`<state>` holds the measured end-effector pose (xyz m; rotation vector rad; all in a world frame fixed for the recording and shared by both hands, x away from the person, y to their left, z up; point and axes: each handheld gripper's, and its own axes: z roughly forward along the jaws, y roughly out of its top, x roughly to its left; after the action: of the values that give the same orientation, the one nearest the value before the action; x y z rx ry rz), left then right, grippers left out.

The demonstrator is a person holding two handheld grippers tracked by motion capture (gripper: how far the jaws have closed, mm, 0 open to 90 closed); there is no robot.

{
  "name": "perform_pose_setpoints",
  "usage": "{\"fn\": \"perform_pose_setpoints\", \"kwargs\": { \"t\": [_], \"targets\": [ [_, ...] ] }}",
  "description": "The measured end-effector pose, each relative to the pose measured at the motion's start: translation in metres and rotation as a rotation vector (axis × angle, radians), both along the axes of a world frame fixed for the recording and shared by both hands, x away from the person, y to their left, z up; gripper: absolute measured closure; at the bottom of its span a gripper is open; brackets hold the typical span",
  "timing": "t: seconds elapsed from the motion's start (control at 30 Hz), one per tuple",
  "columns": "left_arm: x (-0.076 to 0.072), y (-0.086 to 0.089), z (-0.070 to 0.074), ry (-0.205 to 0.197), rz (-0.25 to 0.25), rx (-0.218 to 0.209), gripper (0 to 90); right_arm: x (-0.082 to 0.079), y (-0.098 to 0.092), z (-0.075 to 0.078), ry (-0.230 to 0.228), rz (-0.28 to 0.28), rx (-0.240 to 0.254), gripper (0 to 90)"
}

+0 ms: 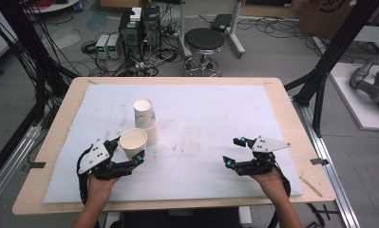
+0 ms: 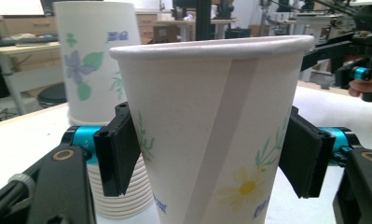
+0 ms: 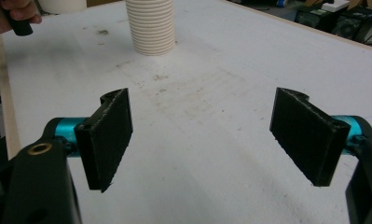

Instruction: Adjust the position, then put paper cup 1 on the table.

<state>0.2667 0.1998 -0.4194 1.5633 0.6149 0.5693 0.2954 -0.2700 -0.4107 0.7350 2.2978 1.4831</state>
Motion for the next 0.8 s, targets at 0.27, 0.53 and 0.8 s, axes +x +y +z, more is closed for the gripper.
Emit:
{"fn": "perform_pose_setpoints", "kwargs": {
  "t": [0.27, 0.53, 0.8],
  "targets": [
    [0.001, 0.012, 0.001, -0.006, 0.043, -0.019, 29.3, 0.002, -0.004, 0.0, -0.008, -0.031, 0.01, 21.7],
    [-0.001, 0.017, 0.005, -0.024, 0.082, -0.018, 29.1, 0.0, -0.009, 0.002, -0.019, -0.04, 0.02, 21.8],
    [0.0, 0.023, 0.005, -0.03, 0.097, -0.018, 29.1, -0.001, -0.014, 0.003, -0.028, -0.058, 0.024, 21.8]
  ]
}}
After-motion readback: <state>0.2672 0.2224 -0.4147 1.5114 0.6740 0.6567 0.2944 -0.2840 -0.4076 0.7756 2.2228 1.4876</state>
